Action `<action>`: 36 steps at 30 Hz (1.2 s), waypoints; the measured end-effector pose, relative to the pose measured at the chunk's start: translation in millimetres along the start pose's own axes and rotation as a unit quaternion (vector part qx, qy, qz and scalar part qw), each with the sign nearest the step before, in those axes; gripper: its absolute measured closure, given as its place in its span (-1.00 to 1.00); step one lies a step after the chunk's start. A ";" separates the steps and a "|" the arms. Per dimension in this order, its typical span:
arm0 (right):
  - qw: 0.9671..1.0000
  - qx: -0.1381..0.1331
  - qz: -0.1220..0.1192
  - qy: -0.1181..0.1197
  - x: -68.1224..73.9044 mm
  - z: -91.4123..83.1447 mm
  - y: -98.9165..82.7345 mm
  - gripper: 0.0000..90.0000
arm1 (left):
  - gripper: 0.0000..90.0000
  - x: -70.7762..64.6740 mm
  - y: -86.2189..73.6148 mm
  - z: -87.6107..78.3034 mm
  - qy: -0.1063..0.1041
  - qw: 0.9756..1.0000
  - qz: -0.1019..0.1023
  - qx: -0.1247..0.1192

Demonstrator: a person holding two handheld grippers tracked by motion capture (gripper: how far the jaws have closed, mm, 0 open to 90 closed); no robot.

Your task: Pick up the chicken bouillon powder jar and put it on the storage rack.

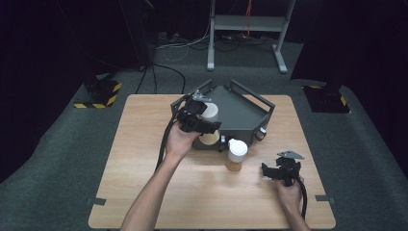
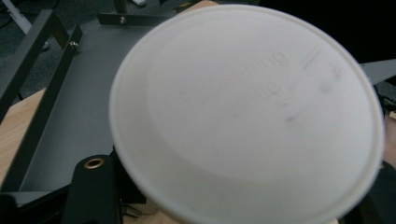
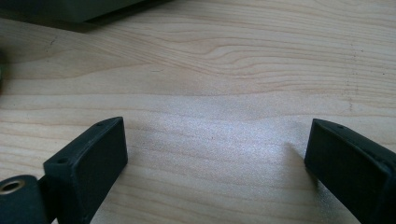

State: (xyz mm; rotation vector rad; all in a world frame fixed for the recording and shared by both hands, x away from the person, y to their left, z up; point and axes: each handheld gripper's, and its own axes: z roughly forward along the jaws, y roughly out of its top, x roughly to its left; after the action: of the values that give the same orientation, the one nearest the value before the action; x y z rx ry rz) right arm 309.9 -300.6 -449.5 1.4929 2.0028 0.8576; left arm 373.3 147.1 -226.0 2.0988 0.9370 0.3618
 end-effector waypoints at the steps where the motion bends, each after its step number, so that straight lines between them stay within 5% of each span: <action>1: 1.000 0.000 0.000 0.000 0.0 0.0 0.0 -0.88 | -0.25 0.8 3.0 0.9 0.002 1.000 -0.003 -0.001; 15: 1.000 0.000 0.001 0.000 0.1 0.0 0.0 -0.88 | -0.24 4.4 31.8 25.2 0.040 0.999 -0.029 0.004; 29: 1.000 0.000 0.001 0.000 0.3 -0.1 0.2 -0.88 | -0.24 10.4 38.9 51.6 0.095 0.993 -0.066 0.025; 36: 1.000 0.000 0.001 0.000 0.4 0.0 0.1 -0.88 | -0.24 6.1 41.0 61.8 0.112 0.991 -0.061 0.037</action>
State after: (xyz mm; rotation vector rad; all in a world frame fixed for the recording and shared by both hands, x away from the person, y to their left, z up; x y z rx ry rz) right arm 309.9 -300.2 -449.4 1.4955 2.0015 0.8577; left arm 430.7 100.6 -234.9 2.0849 1.2216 0.5145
